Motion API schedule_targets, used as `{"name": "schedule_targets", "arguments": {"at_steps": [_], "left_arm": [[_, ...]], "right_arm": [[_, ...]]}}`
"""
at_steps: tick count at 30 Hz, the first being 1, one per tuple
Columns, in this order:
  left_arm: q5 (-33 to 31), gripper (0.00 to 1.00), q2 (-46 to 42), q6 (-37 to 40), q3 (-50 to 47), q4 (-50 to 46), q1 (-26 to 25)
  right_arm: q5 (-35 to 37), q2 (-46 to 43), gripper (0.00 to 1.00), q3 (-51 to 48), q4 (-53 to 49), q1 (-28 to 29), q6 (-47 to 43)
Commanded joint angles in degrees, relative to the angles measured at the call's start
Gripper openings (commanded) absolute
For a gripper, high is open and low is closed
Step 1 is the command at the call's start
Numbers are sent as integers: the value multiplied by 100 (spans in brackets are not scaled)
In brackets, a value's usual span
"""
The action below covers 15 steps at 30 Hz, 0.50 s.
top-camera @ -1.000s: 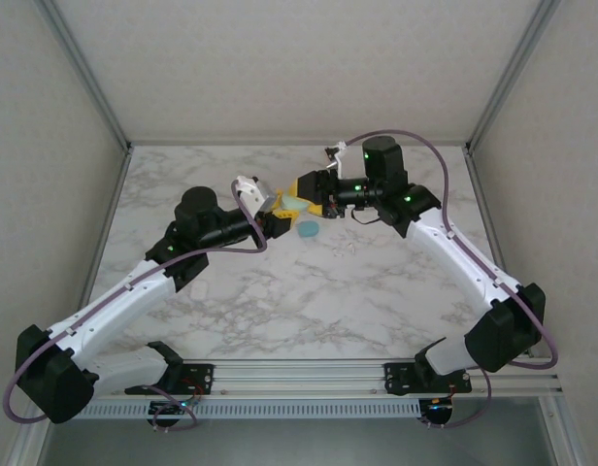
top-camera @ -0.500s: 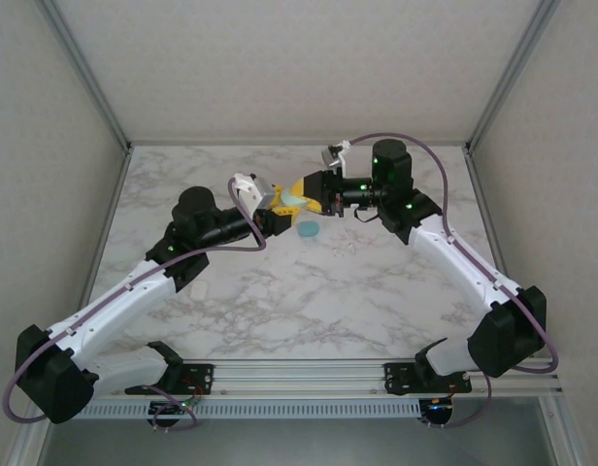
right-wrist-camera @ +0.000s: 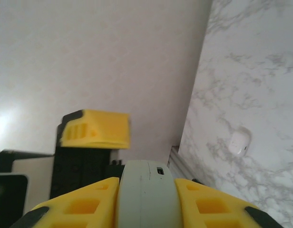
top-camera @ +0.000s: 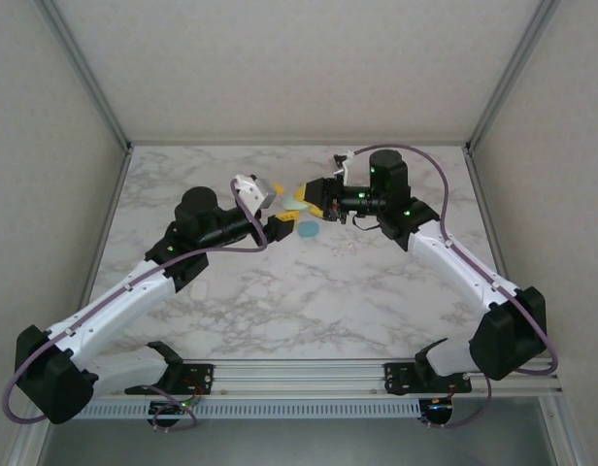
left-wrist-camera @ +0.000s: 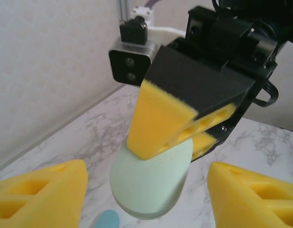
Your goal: Insert the wireless bluetooth earbuds into the charging case
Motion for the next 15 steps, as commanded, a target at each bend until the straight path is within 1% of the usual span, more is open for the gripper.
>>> {"name": "schedule_targets", "arguments": {"at_steps": [1,4,6,8,12,15], "left_arm": [[-235,68,-254,50,-70,-275,23],[-640,70,-622,-19,-303,-295,49],[-1262,74,-870,-182,-526,-146,82],[-1729,77,-1077,-342,-637,-141,149],[-2482,83,-1393,-648,-694,-405,250],[-2753,85,-1564,-733,-728,-696,319]], "right_arm": [[396,181,16,-144,573,-4,217],[1005,365,17,-181,116,6,-234],[1452,736,16,-121,-171,1,-591],[1661,1178,16,90,-402,4,-839],[1471,2367,16,644,-377,71,-870],[1463,3107,16,1131,-464,281,-865]]}}
